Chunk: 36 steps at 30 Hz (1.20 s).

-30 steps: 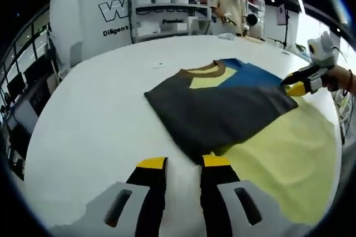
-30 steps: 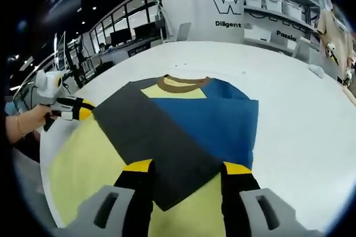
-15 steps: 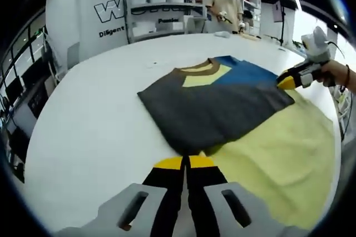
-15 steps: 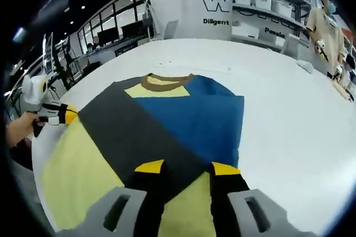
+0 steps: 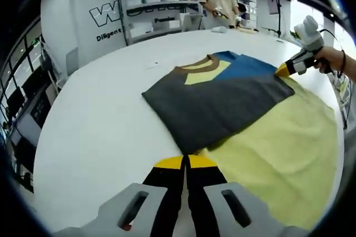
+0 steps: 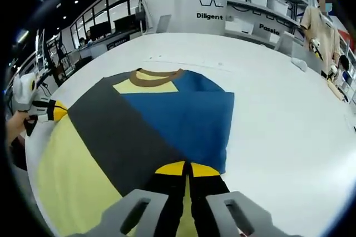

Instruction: Fold the garment on the visible template until the final outline fits inside the template.

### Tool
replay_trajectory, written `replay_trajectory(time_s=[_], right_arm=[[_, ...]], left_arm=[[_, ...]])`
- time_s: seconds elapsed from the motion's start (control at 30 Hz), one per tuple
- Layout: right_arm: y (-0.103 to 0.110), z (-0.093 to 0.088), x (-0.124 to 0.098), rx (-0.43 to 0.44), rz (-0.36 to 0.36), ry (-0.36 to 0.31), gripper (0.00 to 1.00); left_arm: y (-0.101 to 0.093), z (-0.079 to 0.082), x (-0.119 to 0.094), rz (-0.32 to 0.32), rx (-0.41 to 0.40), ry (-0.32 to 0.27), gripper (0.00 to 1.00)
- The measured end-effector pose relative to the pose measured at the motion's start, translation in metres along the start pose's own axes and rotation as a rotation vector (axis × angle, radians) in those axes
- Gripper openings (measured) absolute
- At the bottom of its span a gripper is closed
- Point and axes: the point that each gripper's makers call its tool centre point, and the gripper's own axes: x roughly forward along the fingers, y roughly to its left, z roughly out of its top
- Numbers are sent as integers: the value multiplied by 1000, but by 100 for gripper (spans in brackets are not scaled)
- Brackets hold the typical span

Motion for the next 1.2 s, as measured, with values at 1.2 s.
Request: replay_trajectory(time_s=[1.2], right_arm=[[-26,26,11,-29,-87,57,0]], left_arm=[[3,-7,3,0,-23,20,5]])
